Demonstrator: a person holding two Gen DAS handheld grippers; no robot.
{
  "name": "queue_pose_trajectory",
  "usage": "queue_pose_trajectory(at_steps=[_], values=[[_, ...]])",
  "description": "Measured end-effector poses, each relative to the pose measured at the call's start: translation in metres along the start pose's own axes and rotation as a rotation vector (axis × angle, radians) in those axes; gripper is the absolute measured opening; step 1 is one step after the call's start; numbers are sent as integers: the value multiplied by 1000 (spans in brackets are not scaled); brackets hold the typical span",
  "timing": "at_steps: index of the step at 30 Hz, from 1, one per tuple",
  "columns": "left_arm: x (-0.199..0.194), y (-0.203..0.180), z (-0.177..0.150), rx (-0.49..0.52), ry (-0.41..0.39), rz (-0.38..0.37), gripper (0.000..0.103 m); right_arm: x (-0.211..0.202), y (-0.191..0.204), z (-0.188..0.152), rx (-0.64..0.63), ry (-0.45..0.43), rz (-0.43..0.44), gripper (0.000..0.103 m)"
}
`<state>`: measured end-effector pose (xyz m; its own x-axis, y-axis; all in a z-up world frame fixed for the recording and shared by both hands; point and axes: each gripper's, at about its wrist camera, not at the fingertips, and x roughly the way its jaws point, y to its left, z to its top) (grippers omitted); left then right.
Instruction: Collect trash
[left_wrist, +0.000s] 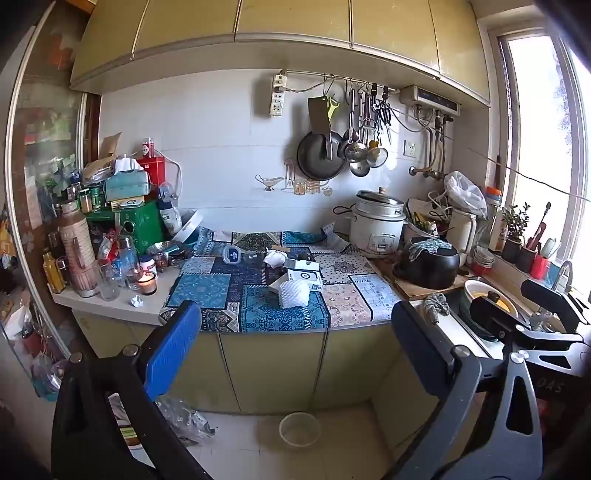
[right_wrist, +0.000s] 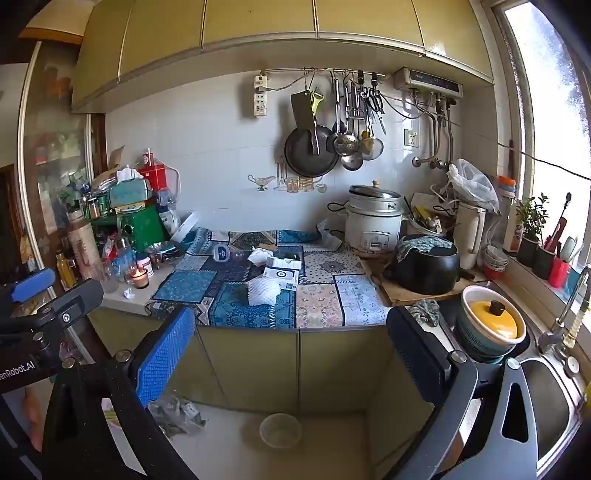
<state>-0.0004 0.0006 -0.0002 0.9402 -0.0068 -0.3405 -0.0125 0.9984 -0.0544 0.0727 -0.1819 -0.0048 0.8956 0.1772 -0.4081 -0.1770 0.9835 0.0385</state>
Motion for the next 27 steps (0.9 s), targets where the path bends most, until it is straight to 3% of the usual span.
queue_pose_trajectory(at_steps=[27], values=[[6,9,-11,-31,73,-4,103,-1,4,-4,13,36,12,103]])
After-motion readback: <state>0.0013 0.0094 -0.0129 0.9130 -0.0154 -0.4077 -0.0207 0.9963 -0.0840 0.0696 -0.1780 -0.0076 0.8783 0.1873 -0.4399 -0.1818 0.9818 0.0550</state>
